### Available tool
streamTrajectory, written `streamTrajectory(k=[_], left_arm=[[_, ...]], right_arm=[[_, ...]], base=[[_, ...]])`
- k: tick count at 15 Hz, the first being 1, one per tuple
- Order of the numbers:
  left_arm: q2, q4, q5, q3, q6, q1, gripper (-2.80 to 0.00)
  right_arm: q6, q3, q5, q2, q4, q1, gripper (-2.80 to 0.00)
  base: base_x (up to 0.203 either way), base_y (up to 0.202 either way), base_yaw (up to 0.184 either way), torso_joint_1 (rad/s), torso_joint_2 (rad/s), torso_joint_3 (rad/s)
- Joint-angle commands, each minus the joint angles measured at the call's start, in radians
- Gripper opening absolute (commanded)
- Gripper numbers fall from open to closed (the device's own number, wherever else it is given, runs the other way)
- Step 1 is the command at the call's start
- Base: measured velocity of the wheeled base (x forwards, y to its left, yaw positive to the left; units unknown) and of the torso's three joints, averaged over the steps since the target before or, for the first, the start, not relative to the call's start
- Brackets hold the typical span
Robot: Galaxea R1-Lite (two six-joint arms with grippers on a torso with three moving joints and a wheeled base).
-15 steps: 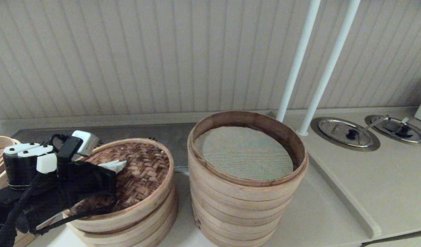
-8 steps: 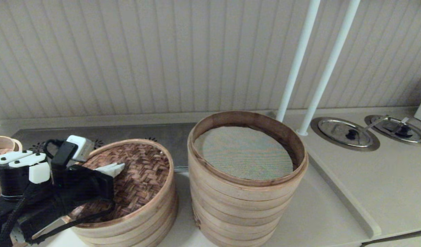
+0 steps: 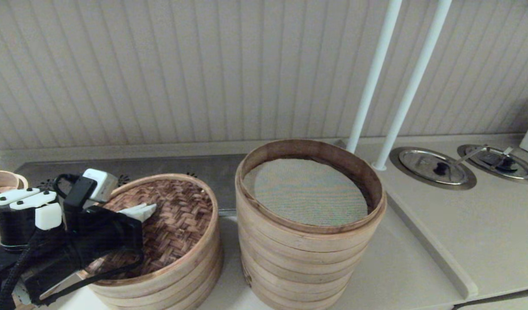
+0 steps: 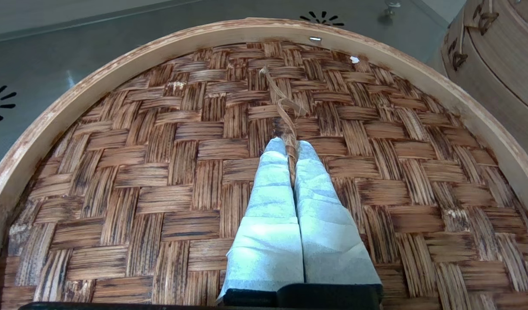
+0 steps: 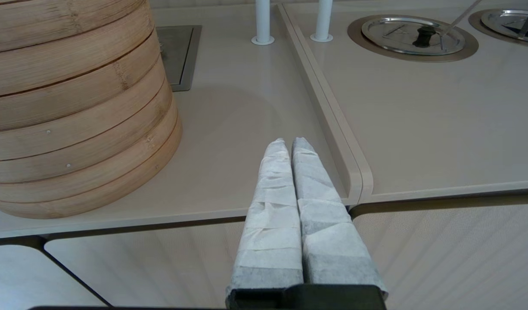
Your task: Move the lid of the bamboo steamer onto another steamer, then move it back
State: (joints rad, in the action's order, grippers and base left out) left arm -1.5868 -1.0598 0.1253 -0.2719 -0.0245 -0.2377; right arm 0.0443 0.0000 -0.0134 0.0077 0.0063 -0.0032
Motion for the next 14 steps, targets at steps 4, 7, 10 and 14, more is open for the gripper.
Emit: streamTrajectory(k=[4,7,10,14], left_arm=[[-0.020,-0.009,-0.015,-0.010,0.012,0.000,0.00],[0.018,-0.008,-0.016,-0.008,0.014,0.001,0.00],[0.089,0.005,-0.020,-0.010,0.014,0.001,0.00],[0.211,0.071,-0.069,-0.012,0.013,0.039,0.00]], right_arm=[[0.000,0.003,0.000,0.000,0.000,0.000,-2.80],[0.000,0.003,0.000,0.001,0.000,0.000,-2.80],[0.000,0.003,0.000,0.000,0.000,0.000,-2.80],[0.000,0.003,0.000,0.000,0.000,0.000,-2.80]], base=[[0.000,0.000,0.000,0.000,0.00,0.000],[0.000,0.000,0.000,0.000,0.00,0.000],[0.000,0.000,0.000,0.000,0.00,0.000],[0.000,0.000,0.000,0.000,0.00,0.000]])
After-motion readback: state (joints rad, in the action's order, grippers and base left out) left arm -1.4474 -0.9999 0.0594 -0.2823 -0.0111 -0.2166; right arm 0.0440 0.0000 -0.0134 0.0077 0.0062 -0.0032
